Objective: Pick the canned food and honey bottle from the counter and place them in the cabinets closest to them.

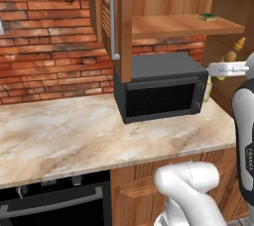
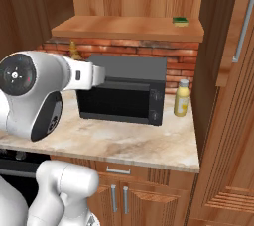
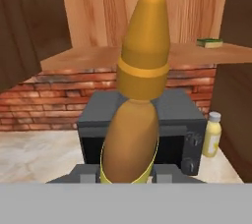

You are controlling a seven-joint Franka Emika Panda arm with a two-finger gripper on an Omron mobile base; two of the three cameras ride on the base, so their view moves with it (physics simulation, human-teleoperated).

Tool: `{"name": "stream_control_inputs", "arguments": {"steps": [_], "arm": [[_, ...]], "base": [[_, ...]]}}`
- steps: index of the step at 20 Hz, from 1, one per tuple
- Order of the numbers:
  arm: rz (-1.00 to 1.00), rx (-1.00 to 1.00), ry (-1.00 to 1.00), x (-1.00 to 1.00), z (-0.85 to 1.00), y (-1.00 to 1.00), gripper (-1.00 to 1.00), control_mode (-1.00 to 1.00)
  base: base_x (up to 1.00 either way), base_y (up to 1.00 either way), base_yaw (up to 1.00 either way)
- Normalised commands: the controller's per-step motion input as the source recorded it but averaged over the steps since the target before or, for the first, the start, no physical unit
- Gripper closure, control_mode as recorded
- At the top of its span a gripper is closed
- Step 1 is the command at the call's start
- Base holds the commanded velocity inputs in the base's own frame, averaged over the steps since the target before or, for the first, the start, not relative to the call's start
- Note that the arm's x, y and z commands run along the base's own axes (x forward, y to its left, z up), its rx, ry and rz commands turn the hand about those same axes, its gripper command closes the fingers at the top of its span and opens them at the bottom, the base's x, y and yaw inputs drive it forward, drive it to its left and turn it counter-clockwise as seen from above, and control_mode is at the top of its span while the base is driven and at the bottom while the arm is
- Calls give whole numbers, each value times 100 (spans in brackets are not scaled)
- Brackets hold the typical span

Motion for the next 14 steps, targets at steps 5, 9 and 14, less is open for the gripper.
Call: {"name": "stream_control_inputs", "arguments": {"steps": [5,9,14], "arm": [[11,-10,4,-3,32,17,100,-100],[4,-2,-11,-19,11,1,100,-100],[3,1,-16,-3,15,0,100,-100]], "base": [[0,0,0],[0,0,0],[0,0,0]]}}
